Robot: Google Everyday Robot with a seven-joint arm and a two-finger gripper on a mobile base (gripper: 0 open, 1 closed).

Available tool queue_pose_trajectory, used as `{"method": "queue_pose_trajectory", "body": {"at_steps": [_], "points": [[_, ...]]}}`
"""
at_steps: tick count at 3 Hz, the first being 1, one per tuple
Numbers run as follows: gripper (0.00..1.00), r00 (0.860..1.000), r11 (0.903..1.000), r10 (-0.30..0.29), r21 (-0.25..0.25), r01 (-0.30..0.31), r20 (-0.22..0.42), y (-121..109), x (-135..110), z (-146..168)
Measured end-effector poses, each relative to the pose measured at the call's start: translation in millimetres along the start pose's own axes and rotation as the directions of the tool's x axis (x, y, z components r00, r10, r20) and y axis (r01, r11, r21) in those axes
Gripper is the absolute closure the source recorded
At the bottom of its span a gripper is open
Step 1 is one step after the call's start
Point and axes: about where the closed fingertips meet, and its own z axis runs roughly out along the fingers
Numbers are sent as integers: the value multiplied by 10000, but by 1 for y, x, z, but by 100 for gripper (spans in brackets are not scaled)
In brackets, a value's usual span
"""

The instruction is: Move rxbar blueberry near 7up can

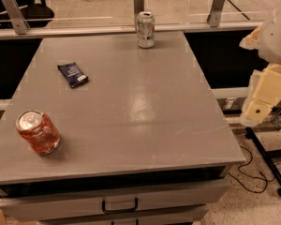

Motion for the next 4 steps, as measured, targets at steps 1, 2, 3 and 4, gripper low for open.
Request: {"method": "queue_pose_trajectory", "body": {"at_steps": [1, 2, 3, 4], "points": [[0, 9960, 9990, -404, -157, 417, 799, -12, -57, 27], [0, 9735, 9926, -1161, -112, 1206, 1973, -28, -143, 53], [0, 9271, 9770, -2066, 139, 2130, 3128, -31, -243, 70], [0, 9275, 9772, -2058, 140, 2121, 3121, -31, -242, 70]]}}
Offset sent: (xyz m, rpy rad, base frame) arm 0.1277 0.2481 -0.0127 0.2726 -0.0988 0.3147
